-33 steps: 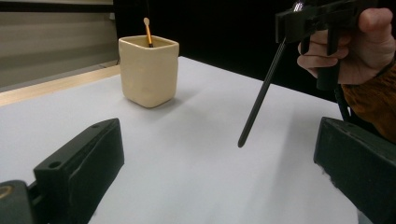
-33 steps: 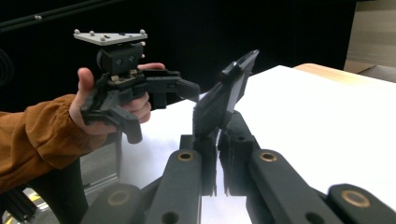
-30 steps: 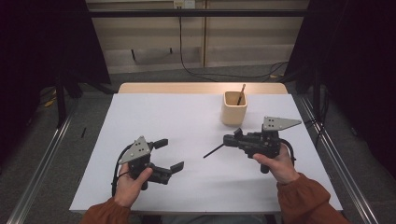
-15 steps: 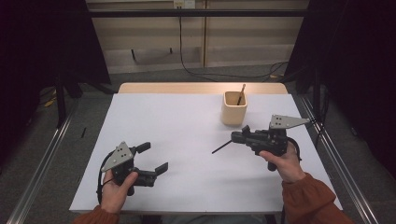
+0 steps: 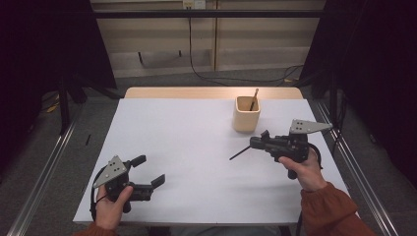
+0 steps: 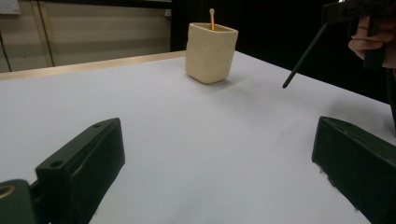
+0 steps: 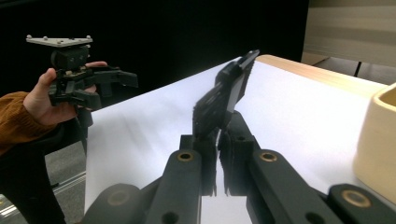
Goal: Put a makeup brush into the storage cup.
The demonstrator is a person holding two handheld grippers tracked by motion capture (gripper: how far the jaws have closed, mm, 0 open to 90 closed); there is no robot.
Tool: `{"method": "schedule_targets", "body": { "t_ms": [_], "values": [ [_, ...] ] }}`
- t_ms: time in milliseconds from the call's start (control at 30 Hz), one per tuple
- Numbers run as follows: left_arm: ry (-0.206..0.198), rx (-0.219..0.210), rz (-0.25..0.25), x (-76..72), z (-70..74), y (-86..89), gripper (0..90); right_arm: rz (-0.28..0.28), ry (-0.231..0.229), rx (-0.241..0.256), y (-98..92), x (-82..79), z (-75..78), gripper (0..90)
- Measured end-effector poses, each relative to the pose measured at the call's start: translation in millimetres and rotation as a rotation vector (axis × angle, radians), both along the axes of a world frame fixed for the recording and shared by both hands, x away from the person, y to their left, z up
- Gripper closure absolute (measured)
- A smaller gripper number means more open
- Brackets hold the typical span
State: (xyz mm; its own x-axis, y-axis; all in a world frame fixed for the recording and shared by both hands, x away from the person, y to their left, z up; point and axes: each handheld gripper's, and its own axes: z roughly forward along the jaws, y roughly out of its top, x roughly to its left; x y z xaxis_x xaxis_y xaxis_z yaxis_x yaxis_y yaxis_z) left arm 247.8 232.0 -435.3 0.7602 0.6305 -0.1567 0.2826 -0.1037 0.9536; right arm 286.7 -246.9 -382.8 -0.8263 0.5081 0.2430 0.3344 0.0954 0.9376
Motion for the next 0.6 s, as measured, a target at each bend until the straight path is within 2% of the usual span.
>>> {"method": "schedule_targets", "body": {
  "t_ms": [67,167,300,600],
  "values": [
    [0.001,-0.012,0.015,-1.4,-0.7,3.4,2.5,-0.011,0.0,-0.006,-3.0,0.2,0.8,85.6],
    [-0.003,-0.007,0.048,-3.6,0.1,6.8,2.5,-0.028,-0.008,-0.007,-9.0,1.2,3.2,85.6],
    [-0.025,-0.005,0.048,-8.2,0.8,5.9,2.5,-0.053,-0.003,-0.012,-17.0,3.9,6.0,85.6],
    [-0.005,-0.002,0.088,-9.1,-5.4,8.8,2.5,-0.104,-0.019,-0.023,-30.3,15.5,16.3,85.6]
  ]
}}
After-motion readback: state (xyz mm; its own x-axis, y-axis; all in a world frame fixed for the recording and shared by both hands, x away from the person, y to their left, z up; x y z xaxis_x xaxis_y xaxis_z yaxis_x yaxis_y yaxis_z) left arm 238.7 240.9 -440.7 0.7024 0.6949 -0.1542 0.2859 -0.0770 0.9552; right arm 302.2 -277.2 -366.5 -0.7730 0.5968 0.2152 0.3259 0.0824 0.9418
